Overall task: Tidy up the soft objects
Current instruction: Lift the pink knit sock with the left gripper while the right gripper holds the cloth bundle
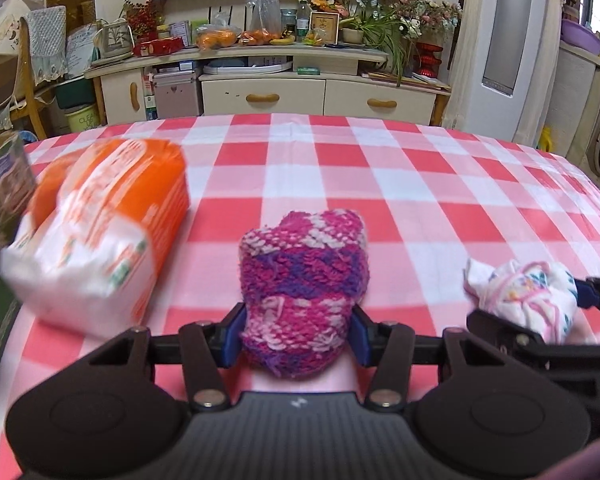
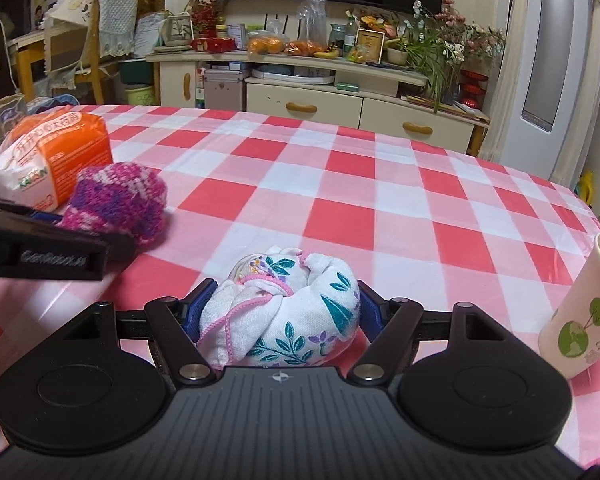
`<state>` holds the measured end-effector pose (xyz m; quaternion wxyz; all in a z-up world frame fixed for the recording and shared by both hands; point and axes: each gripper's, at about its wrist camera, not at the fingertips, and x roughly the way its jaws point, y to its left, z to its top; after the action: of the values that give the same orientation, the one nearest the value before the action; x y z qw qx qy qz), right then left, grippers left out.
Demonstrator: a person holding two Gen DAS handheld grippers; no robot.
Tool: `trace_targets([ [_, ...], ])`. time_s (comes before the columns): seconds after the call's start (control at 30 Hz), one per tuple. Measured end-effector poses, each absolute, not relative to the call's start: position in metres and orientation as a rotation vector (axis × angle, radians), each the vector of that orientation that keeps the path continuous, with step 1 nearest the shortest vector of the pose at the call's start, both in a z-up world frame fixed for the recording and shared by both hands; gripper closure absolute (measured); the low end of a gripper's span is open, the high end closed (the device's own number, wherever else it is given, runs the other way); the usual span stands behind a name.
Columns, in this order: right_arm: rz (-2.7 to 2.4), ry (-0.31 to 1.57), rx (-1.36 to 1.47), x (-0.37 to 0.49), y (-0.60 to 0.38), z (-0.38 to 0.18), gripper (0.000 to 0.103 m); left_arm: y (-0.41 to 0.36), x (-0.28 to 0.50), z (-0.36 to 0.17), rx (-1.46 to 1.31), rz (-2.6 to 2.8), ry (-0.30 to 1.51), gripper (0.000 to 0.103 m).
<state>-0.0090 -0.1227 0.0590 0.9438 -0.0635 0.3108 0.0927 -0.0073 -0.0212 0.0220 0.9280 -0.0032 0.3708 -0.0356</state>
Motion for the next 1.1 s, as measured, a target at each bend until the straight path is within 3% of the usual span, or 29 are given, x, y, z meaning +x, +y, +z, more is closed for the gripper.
trace_targets([
  [1.1, 0.101, 0.67, 0.007, -0.086, -0.107, 0.067, 0.014, 0.026, -0.093, 0.033, -0.071, -0.197, 0.722, 0.054],
])
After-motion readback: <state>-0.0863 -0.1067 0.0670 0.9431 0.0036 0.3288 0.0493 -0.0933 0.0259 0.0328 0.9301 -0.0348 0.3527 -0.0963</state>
